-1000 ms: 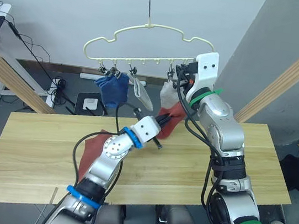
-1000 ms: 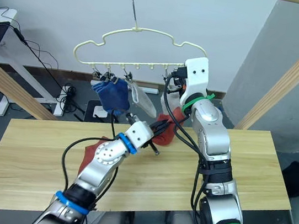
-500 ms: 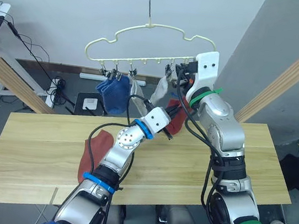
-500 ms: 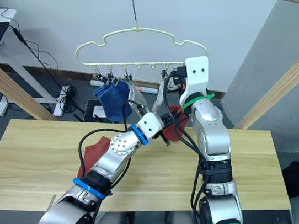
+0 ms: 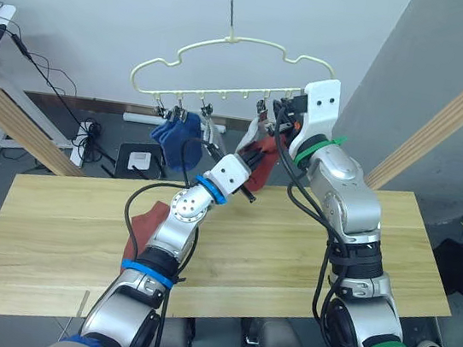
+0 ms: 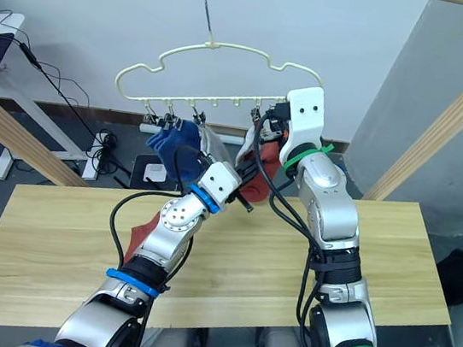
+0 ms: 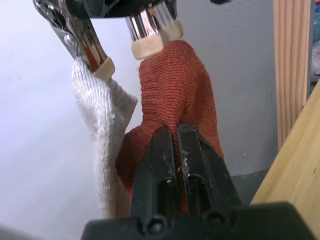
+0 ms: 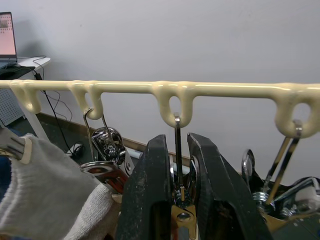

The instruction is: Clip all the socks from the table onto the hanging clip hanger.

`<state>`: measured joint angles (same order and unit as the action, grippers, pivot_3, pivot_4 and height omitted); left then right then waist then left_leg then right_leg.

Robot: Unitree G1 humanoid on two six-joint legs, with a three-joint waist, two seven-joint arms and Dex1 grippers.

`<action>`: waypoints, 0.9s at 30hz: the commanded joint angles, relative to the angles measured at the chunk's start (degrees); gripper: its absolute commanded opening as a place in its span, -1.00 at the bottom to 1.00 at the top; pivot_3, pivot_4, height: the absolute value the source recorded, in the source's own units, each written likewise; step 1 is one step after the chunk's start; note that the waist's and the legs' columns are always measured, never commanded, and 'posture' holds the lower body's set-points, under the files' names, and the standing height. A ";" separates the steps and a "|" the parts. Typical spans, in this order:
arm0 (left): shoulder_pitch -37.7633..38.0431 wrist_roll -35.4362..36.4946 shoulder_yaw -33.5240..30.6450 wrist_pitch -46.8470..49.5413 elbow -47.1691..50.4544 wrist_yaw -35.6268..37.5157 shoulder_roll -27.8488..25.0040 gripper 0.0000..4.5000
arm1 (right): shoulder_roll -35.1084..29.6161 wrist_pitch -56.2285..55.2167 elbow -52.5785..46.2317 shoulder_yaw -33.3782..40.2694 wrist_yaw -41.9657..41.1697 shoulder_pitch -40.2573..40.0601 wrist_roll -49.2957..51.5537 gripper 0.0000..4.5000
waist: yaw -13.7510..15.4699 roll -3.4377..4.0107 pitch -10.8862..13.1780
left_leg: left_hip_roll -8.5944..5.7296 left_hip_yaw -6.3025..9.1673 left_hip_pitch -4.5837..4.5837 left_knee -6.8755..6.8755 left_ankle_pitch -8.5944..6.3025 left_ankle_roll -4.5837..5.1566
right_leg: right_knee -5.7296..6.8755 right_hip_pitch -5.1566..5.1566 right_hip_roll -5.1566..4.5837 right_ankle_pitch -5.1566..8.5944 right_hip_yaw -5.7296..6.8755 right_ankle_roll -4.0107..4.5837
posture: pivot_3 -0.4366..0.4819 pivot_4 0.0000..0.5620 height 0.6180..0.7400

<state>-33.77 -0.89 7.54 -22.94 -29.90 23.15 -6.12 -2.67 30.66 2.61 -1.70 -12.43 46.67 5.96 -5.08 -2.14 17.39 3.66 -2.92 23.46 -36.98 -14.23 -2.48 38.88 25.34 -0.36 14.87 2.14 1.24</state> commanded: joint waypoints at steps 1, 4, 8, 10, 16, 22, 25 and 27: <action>-0.59 -0.04 0.22 -1.56 1.20 -0.10 0.68 -1.00 | 0.17 -0.08 -2.72 0.38 -0.25 0.53 1.25 -0.89 | 0.00 0.00 0.00 | 0.00 0.00 0.00 0.00 0.00 0.00 | 0.00 0.00 0.00 0.00 0.00 0.00 | -0.50 0.07 1.00; -0.89 -0.04 0.03 -1.52 1.17 -0.52 0.97 -1.00 | 0.09 0.39 -2.88 0.29 -0.30 0.46 1.35 -0.89 | 0.00 0.00 0.00 | 0.00 -0.01 0.00 0.00 0.00 0.00 | 0.00 0.00 0.00 0.00 0.00 0.00 | -0.50 0.08 1.00; -1.07 0.25 -0.28 -1.27 1.29 -0.54 1.18 -1.00 | -0.18 0.79 -2.94 0.20 -0.26 0.21 1.45 -0.89 | 0.00 0.00 0.00 | 0.00 -0.01 0.00 0.00 0.00 0.00 | -0.01 0.00 0.00 0.00 0.00 0.00 | -0.50 0.08 1.00; -1.12 0.30 -0.39 -1.23 1.38 -0.56 1.27 -1.00 | -0.20 0.99 -2.99 0.18 -0.22 0.19 1.50 -0.89 | 0.00 0.00 0.00 | 0.00 -0.01 0.00 0.00 0.00 0.00 | 0.00 0.00 0.00 0.00 0.00 0.00 | -0.50 0.08 1.00; -1.59 0.54 -0.66 -0.58 2.07 -0.67 1.89 -1.00 | -0.30 1.46 -3.00 0.08 -0.24 0.13 1.73 -0.89 | 0.00 0.00 0.00 | -0.01 -0.02 0.00 -0.01 0.00 0.00 | 0.00 0.00 0.00 0.00 -0.01 0.00 | -0.49 0.09 1.00; -1.45 0.04 -0.41 0.79 1.13 -0.35 1.85 -1.00 | -0.16 1.78 -3.13 0.16 -0.06 0.19 2.07 -0.89 | 0.00 0.00 0.00 | 0.00 -0.01 0.00 0.00 0.00 0.00 | 0.00 0.00 0.00 0.00 0.00 0.00 | -0.49 0.09 1.00; -1.27 0.15 -0.55 1.56 1.07 -0.67 2.14 -1.00 | -0.32 1.98 -3.19 0.17 0.06 0.26 2.26 -0.89 | 0.00 0.00 0.00 | -0.01 -0.01 0.00 -0.01 0.00 0.00 | 0.00 0.00 0.00 0.00 0.00 0.00 | -0.49 0.09 1.00; -1.42 0.34 -0.67 1.83 1.23 -0.78 2.37 -1.00 | -0.41 2.13 -3.17 0.16 0.10 0.24 2.35 -0.89 | 0.01 0.00 0.00 | -0.01 -0.01 0.00 0.00 0.00 0.00 | 0.00 0.00 0.00 0.00 0.00 0.00 | -0.50 0.08 1.00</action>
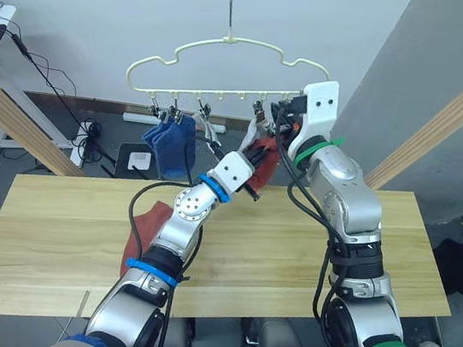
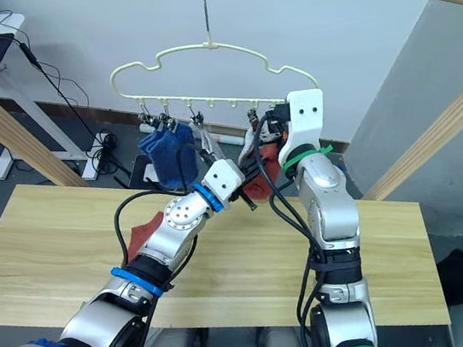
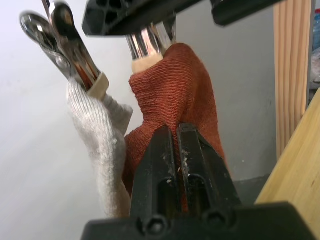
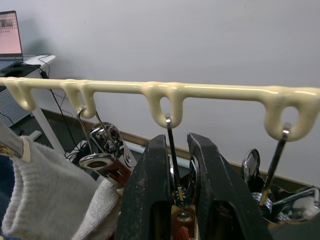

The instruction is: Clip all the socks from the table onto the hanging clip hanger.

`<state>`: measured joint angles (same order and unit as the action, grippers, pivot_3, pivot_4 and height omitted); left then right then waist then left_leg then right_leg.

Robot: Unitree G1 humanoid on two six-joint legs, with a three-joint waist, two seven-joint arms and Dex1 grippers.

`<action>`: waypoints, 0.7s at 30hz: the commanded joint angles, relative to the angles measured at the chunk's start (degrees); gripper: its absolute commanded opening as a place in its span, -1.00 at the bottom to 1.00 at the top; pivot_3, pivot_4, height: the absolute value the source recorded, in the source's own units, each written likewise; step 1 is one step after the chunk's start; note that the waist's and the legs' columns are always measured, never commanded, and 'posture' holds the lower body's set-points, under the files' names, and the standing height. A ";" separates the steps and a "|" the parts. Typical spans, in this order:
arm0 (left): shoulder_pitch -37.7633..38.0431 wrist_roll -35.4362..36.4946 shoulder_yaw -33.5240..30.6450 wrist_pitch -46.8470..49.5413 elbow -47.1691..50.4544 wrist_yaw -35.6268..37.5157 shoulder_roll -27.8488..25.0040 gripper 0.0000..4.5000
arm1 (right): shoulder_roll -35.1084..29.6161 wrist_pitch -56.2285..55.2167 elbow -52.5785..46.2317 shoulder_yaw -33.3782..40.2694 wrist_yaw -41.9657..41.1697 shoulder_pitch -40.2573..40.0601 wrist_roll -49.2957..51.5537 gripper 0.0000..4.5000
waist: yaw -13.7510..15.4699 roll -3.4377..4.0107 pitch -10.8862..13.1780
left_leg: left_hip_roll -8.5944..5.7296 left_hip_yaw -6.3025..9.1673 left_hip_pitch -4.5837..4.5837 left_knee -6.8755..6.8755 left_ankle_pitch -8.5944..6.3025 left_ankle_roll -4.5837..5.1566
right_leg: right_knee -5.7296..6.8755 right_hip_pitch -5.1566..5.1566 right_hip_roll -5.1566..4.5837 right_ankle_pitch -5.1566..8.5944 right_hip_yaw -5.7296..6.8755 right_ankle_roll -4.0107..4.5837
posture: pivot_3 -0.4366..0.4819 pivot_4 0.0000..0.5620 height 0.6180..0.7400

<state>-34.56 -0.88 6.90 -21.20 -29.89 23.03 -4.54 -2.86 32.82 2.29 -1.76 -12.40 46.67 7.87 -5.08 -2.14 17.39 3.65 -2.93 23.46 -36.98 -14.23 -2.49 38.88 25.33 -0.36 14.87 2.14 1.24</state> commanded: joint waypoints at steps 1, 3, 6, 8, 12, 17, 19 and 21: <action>-0.78 0.42 -0.12 0.20 1.34 -0.72 0.92 -1.00 | -0.25 0.10 -2.87 0.22 0.06 0.19 0.46 -0.89 | 0.00 0.00 0.00 | 0.00 0.00 0.00 0.00 0.00 0.00 | 0.00 0.00 0.00 0.00 0.00 0.00 | -0.50 0.08 1.00; -1.11 0.64 -0.48 0.21 1.65 -1.14 1.26 -1.00 | -0.30 0.44 -3.04 0.19 0.06 0.04 0.51 -0.89 | 0.00 0.00 0.00 | 0.00 -0.01 0.00 0.00 0.00 0.00 | 0.00 0.00 0.00 0.00 0.00 0.00 | -0.50 0.08 1.00; -1.73 0.96 -0.93 0.27 1.86 -1.55 1.51 -1.00 | -0.29 0.71 -2.91 0.15 0.06 0.09 0.55 -0.89 | 0.00 0.00 0.00 | 0.00 0.00 0.00 0.00 0.00 0.00 | 0.00 0.00 0.00 0.00 0.00 0.00 | -0.50 0.08 1.00; -2.05 1.10 -1.13 0.33 1.97 -1.85 1.68 -1.00 | -0.35 0.98 -2.85 0.08 0.00 0.09 0.56 -0.89 | 0.00 0.00 0.00 | 0.00 0.00 0.00 0.00 0.00 0.00 | 0.00 0.00 0.00 0.00 0.00 0.00 | -0.50 0.08 1.00; -2.60 1.29 -1.32 0.40 2.26 -2.18 1.95 -1.00 | -0.18 1.93 -3.04 0.44 0.28 -0.04 0.88 -0.89 | 0.00 0.00 0.00 | 0.00 -0.01 0.00 0.00 0.00 0.00 | -0.01 0.00 0.00 0.00 0.00 0.00 | -0.50 0.08 1.00; -2.78 1.44 -1.27 0.62 2.55 -2.13 2.25 -1.00 | 0.81 2.46 -4.40 1.49 0.77 -0.45 2.12 -0.45 | 0.00 0.00 0.00 | 0.00 -0.01 0.00 0.00 0.00 0.00 | -0.01 0.00 0.00 0.00 0.00 0.00 | -0.50 0.08 1.00; -2.85 1.50 -1.28 0.66 2.43 -2.07 2.29 -1.00 | 0.97 2.88 -4.79 1.73 0.88 -0.43 2.34 -0.14 | -0.01 0.00 0.00 | 0.00 -0.01 0.00 0.00 0.00 0.00 | -0.01 0.00 0.00 0.00 -0.01 0.00 | -0.50 0.08 1.00; -2.81 1.54 -1.28 0.73 2.48 -2.01 2.33 -1.00 | 1.12 3.56 -5.72 1.93 1.03 -0.58 2.87 0.16 | -0.01 0.00 0.00 | 0.00 -0.01 0.00 0.00 0.00 0.00 | -0.01 0.00 0.00 0.00 0.00 0.00 | -0.50 0.08 1.00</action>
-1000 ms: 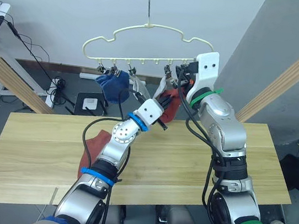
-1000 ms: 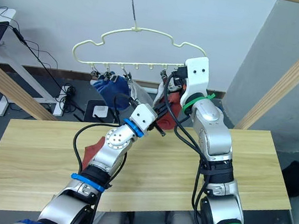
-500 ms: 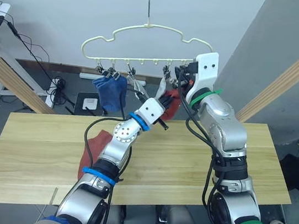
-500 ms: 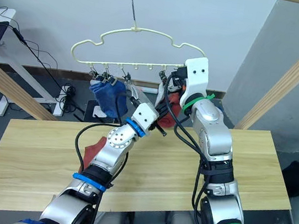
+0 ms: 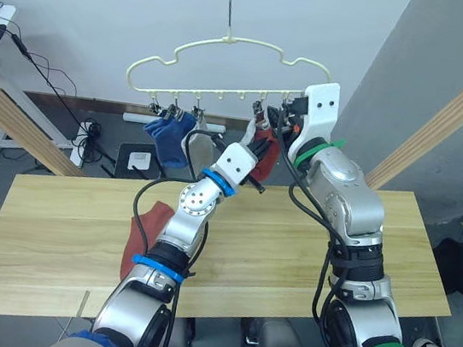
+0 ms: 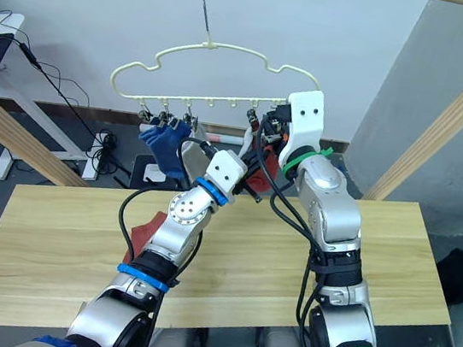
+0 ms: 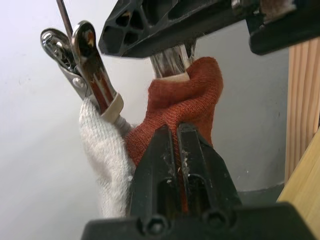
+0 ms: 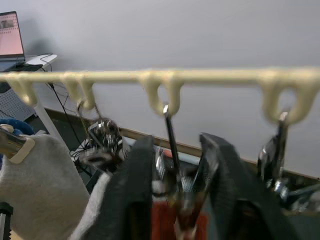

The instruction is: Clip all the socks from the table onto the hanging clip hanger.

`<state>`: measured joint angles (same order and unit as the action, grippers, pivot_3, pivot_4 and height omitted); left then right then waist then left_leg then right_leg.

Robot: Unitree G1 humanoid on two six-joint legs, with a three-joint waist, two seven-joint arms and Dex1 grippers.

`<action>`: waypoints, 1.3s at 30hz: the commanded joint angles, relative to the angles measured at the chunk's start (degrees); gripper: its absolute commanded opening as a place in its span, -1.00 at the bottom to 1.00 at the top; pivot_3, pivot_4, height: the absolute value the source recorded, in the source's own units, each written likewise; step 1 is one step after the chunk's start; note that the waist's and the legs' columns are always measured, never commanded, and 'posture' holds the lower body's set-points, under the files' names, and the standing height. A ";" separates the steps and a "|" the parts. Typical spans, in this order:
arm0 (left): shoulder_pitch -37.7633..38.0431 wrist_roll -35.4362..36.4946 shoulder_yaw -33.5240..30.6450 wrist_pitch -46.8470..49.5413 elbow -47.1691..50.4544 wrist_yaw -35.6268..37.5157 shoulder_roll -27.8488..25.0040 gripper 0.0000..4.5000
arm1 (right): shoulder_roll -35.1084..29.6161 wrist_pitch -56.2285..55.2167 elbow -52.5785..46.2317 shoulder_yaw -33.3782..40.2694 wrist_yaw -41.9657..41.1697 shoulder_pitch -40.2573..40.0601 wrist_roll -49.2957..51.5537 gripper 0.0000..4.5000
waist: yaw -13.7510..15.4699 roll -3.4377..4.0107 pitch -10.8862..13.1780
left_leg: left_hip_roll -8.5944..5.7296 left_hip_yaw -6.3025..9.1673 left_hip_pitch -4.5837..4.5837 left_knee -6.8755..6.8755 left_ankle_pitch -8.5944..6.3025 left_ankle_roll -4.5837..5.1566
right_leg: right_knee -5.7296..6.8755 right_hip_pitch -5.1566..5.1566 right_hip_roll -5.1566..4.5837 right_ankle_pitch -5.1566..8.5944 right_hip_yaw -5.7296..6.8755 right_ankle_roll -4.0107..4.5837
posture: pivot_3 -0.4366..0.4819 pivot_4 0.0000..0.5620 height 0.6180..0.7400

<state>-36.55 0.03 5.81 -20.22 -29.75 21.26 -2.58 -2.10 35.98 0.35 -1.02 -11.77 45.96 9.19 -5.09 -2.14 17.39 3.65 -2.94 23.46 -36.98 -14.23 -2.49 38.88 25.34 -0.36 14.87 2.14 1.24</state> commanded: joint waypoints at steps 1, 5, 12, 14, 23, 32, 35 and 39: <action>-0.81 0.65 -0.18 -0.20 2.33 -0.18 0.38 -1.00 | 0.39 0.92 -4.62 1.24 0.46 -0.08 1.84 0.30 | 0.00 0.00 0.00 | 0.00 0.00 0.00 0.00 0.00 0.00 | 0.00 0.00 0.00 0.00 0.00 0.00 | -0.49 0.08 1.00; -0.73 0.82 -0.25 0.12 2.61 -0.16 0.50 -1.00 | -0.48 3.73 -9.42 0.63 0.09 -1.62 2.89 0.44 | 0.01 0.00 0.00 | 0.00 -0.01 0.01 0.01 0.00 0.00 | -0.02 0.00 0.00 0.00 0.00 0.00 | -0.49 0.08 1.00; -0.46 1.81 -0.36 1.21 3.56 0.73 0.69 -0.91 | -4.73 10.24 -21.42 -0.20 -1.57 -6.17 4.57 0.45 | 0.01 0.00 0.00 | -0.01 -0.01 0.03 0.00 0.00 0.00 | -0.03 0.00 0.00 0.01 0.01 -0.01 | -0.49 0.07 1.00; 0.13 3.04 -0.27 2.18 4.43 2.37 0.59 -0.73 | -5.85 11.84 -24.44 0.01 -1.61 -7.50 5.23 0.46 | 0.02 -0.01 0.00 | -0.01 0.00 0.04 0.00 0.00 0.00 | -0.03 0.00 0.00 0.01 0.02 -0.02 | -0.50 0.07 1.00; 4.82 10.45 0.45 13.46 17.89 12.99 -4.35 0.19 | -9.01 11.55 -30.64 -0.04 0.93 -12.23 3.55 0.46 | -0.39 -0.01 0.00 | 0.01 -0.02 0.00 0.00 0.01 -0.01 | 0.00 0.01 0.05 0.15 -0.02 -0.27 | -0.51 0.07 1.00; 4.96 21.03 -2.98 33.53 34.53 18.34 -13.32 0.19 | -7.76 1.48 -18.81 -0.72 5.31 -9.88 -2.72 0.46 | -0.37 -0.01 0.00 | 0.01 -0.06 -0.07 -0.03 0.08 -0.13 | 0.06 0.00 0.07 0.17 -0.14 -0.30 | -0.43 0.02 1.00; 3.66 22.53 -4.01 36.84 36.17 17.78 -14.14 0.19 | -6.85 -0.66 -15.10 -0.48 5.84 -8.10 -3.27 0.46 | -0.14 -0.01 0.00 | 0.01 -0.07 -0.07 -0.03 0.11 -0.19 | 0.07 0.00 0.07 0.17 -0.15 -0.29 | -0.41 0.00 1.00; 2.75 23.44 -4.51 39.02 37.41 17.79 -14.39 0.19 | -5.92 -1.83 -12.60 -0.23 5.96 -6.66 -3.42 0.46 | 0.16 -0.01 0.00 | 0.02 -0.08 -0.05 -0.02 0.13 -0.22 | 0.03 0.00 0.07 0.08 -0.15 -0.13 | -0.40 0.01 1.00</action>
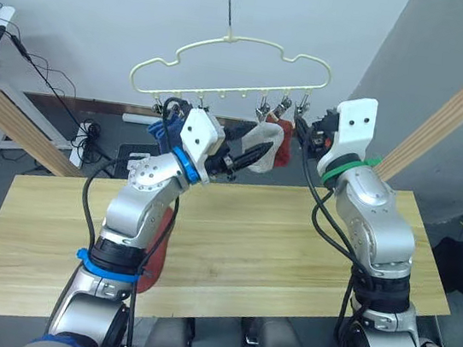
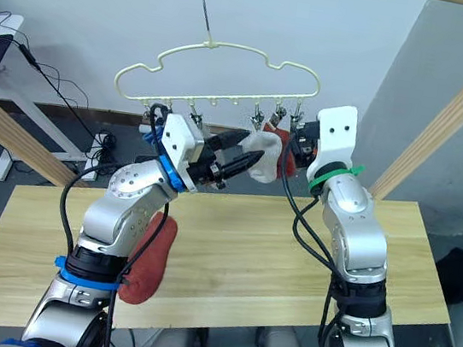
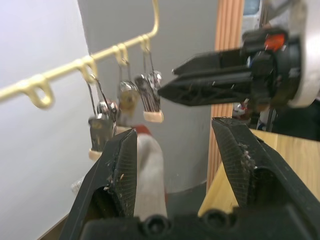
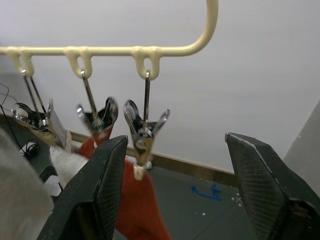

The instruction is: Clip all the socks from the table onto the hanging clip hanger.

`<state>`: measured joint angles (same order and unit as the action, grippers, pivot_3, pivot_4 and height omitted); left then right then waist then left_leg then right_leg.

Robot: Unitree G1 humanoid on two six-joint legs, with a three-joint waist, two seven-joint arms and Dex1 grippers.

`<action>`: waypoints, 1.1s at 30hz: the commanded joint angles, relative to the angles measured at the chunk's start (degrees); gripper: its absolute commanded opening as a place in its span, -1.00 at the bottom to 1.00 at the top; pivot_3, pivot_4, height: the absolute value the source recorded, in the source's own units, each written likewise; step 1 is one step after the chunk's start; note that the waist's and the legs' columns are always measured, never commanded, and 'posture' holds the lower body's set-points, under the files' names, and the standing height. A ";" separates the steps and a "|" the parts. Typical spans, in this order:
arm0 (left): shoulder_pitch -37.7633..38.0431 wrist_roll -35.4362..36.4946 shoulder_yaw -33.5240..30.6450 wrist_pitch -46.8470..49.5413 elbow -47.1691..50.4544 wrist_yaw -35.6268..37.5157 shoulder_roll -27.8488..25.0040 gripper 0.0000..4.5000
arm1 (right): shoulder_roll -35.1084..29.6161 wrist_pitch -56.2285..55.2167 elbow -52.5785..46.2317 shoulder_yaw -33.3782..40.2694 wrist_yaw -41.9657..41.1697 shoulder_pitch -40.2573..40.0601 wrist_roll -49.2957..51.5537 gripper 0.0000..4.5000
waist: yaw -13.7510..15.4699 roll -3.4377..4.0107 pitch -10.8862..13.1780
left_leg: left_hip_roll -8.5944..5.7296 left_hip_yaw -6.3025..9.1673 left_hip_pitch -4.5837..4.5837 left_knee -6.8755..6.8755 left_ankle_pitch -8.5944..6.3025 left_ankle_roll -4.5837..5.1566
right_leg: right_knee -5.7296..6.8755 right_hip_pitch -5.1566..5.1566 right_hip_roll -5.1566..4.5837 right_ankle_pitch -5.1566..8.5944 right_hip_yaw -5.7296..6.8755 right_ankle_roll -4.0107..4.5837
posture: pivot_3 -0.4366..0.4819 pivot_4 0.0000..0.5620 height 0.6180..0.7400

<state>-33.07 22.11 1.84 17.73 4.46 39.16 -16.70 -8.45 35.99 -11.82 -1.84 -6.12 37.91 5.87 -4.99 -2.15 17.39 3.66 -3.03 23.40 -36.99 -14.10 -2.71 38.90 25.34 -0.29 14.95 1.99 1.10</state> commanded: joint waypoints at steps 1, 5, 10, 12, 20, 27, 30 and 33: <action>-0.84 1.45 -0.61 1.36 3.37 -0.14 -0.29 0.19 | 0.55 -1.93 -0.18 0.59 0.26 1.55 -0.19 0.46 | 0.08 0.00 0.00 | 0.00 0.00 0.01 0.00 0.01 -0.01 | -0.02 0.00 0.00 -0.06 0.00 0.10 | -0.40 0.01 1.00; -1.14 1.22 -0.73 1.66 3.11 -0.21 -0.26 0.19 | 0.94 -2.19 0.45 0.84 0.79 1.78 -0.61 0.46 | 0.10 0.00 0.00 | -0.01 -0.02 0.03 0.00 0.01 -0.01 | -0.03 0.00 -0.03 -0.07 -0.01 0.11 | -0.39 0.01 1.00; -1.11 0.83 -0.52 1.51 2.69 -0.21 -0.21 0.21 | 1.45 -1.88 0.44 0.97 1.37 1.68 -0.44 0.22 | 0.07 0.00 0.00 | 0.00 -0.01 0.01 -0.01 0.01 -0.01 | 0.02 0.01 -0.03 -0.07 0.00 0.11 | -0.40 0.01 1.00; -1.09 0.70 -0.34 1.44 2.59 -0.24 -0.10 0.21 | 1.63 -1.89 0.47 0.94 1.56 1.61 -0.34 0.22 | 0.08 0.00 0.00 | 0.00 -0.01 0.01 -0.01 0.01 -0.01 | 0.02 0.01 -0.03 -0.07 0.00 0.11 | -0.40 0.01 1.00; -1.18 0.36 0.04 1.31 2.25 -0.27 0.00 0.21 | 3.12 -4.08 3.74 1.17 3.42 3.26 -1.47 0.22 | 0.07 0.00 0.00 | 0.00 -0.02 0.01 -0.02 0.01 -0.01 | 0.03 0.01 -0.03 -0.07 -0.01 0.12 | -0.41 0.00 1.00; -1.48 0.35 0.18 1.33 2.18 -0.19 0.15 0.21 | 4.00 -7.30 7.12 2.00 6.49 4.71 -2.87 0.22 | 0.08 0.00 0.00 | 0.00 -0.03 0.01 -0.02 0.01 -0.01 | 0.02 0.01 -0.03 -0.07 -0.02 0.12 | -0.41 0.00 1.00; -1.64 0.42 0.16 1.50 2.33 -0.26 0.19 0.21 | 4.68 -8.56 7.92 2.92 7.84 5.14 -2.86 0.22 | 0.09 0.00 0.00 | 0.00 -0.03 0.01 -0.01 0.01 -0.02 | 0.03 0.01 -0.03 -0.07 -0.02 0.12 | -0.40 -0.01 1.00; -1.98 0.49 0.10 1.56 2.26 -0.34 0.27 0.21 | 6.02 -8.51 7.97 4.39 9.35 5.37 -2.01 0.22 | 0.09 0.00 0.00 | 0.00 -0.03 0.01 -0.02 0.01 -0.02 | 0.04 0.01 -0.03 -0.07 -0.02 0.13 | -0.40 -0.01 1.00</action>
<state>-34.09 22.37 1.90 19.65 4.94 38.91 -16.61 -2.95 29.05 -2.14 1.24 2.10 41.97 3.53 -4.90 -2.15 17.39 3.67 -3.06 23.42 -37.01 -14.08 -2.73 38.94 25.35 -0.33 14.88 1.97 1.23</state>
